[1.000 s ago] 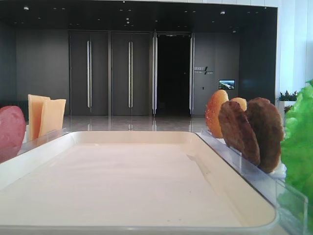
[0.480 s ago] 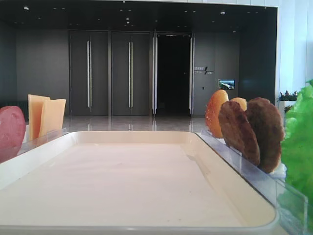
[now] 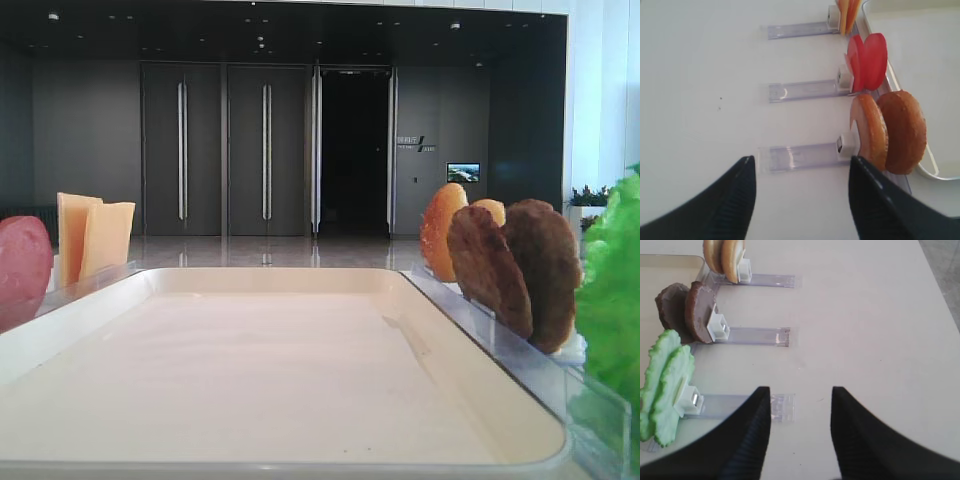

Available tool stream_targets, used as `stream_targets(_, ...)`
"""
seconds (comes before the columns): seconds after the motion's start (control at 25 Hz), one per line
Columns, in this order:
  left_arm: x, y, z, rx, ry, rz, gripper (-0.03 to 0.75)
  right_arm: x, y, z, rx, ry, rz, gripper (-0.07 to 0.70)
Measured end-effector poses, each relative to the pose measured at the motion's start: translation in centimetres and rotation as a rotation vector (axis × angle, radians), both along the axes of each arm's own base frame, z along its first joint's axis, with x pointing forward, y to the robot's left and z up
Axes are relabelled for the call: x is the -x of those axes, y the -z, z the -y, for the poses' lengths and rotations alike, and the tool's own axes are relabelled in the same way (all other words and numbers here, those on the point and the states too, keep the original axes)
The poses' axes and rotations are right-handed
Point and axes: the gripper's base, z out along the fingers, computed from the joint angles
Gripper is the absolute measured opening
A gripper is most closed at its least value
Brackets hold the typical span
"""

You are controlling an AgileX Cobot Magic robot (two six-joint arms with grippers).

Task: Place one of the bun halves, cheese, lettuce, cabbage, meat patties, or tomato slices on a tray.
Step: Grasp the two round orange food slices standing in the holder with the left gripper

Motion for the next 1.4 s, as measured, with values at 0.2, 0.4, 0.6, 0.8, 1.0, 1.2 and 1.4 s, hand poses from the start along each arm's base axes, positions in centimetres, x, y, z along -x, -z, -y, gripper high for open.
stream_targets(0.2, -1.5, -0.3, 0.1, 0.034, -0.014, -0.097, 0.444, 0.0, 0.0, 0.0, 0.0, 0.0, 0.0, 0.307)
stream_targets(0.4, -3.4, -2.9, 0.3, 0.077, -0.036, -0.149, 0.444, 0.0, 0.0, 0.0, 0.0, 0.0, 0.0, 0.307)
stream_targets(0.6, -6.9, -5.0, 0.9, 0.138, -0.018, -0.254, 0.444, 0.0, 0.0, 0.0, 0.0, 0.0, 0.0, 0.307)
stream_targets(0.8, -11.1, -5.3, 1.3, 0.161, -0.018, -0.392, 0.444, 0.0, 0.0, 0.0, 0.0, 0.0, 0.0, 0.307)
stream_targets(1.0, -15.3, -4.3, 1.4, 0.159, -0.03, -0.544, 0.444, 0.0, 0.0, 0.0, 0.0, 0.0, 0.0, 0.307)
stream_targets(1.2, -18.7, -2.7, 1.6, 0.166, -0.039, -0.664, 0.444, 0.0, 0.0, 0.0, 0.0, 0.0, 0.0, 0.307)
stream_targets(1.4, -20.0, -2.2, 1.7, 0.177, -0.043, -0.699, 0.444, 0.0, 0.0, 0.0, 0.0, 0.0, 0.0, 0.307)
